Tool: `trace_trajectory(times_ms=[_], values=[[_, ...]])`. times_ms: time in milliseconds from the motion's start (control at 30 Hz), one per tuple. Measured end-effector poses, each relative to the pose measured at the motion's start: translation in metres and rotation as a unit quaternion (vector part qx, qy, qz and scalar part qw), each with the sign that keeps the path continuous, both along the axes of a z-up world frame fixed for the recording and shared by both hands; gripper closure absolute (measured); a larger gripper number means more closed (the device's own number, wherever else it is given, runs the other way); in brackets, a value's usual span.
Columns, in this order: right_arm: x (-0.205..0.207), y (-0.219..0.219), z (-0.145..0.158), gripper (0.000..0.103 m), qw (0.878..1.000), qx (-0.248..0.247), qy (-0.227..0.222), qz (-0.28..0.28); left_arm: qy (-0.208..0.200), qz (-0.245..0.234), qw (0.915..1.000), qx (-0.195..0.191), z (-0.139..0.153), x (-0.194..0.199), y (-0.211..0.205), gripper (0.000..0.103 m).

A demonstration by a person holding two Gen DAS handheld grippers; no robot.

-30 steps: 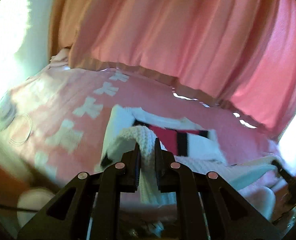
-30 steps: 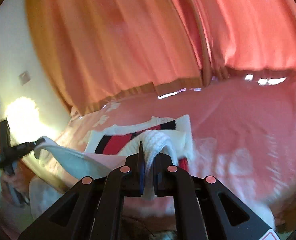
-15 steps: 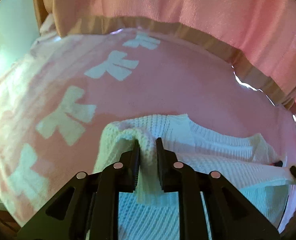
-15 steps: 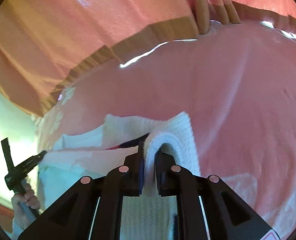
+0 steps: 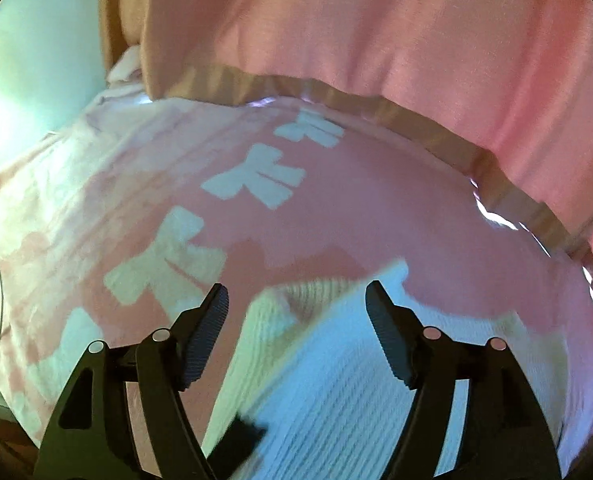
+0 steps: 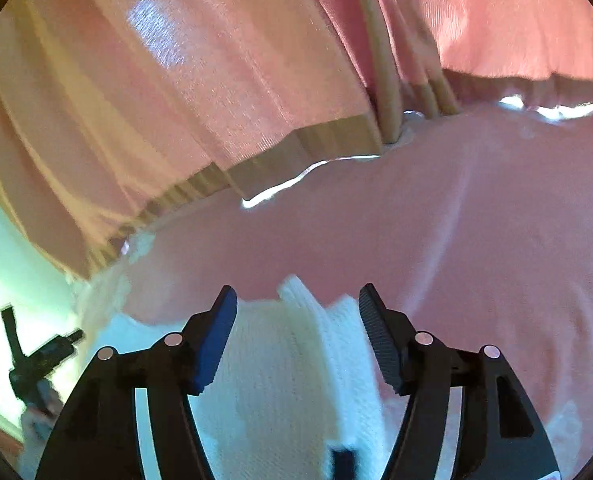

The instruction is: Fold small clothes

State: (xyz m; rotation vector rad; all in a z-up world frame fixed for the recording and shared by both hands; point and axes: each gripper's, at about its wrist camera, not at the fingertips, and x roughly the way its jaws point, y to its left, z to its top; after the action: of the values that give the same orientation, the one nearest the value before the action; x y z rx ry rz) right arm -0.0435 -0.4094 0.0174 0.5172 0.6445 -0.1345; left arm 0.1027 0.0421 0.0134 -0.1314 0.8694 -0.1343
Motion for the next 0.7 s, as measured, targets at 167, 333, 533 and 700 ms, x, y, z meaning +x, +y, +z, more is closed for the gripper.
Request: trace_trajectory(times_ms=[167,333,533,700], values=[[-0.043,0.023,-0.019,0.04,0.996,-0.035,0.069,0.032,0.037,-0.021,0.999,-0.01,-0.02,-0.045,0.019,0.026],[-0.096,0.042,-0.057,0.04,0.994,0.012,0.105,0.043,0.084,-0.017,0.996,-0.022,-0.05,-0.083,0.039,0.026],[-0.108,0.054,-0.08,0.079,0.99,0.049,0.126,0.05,0.152,0.004,0.9836,-0.098,-0.074,-0.099,0.059,0.032],[-0.114,0.059,-0.044,0.095,0.994,-0.011,0.094,0.046,0.132,-0.03,0.9884,-0.068,-0.058,-0.107,0.05,0.07]])
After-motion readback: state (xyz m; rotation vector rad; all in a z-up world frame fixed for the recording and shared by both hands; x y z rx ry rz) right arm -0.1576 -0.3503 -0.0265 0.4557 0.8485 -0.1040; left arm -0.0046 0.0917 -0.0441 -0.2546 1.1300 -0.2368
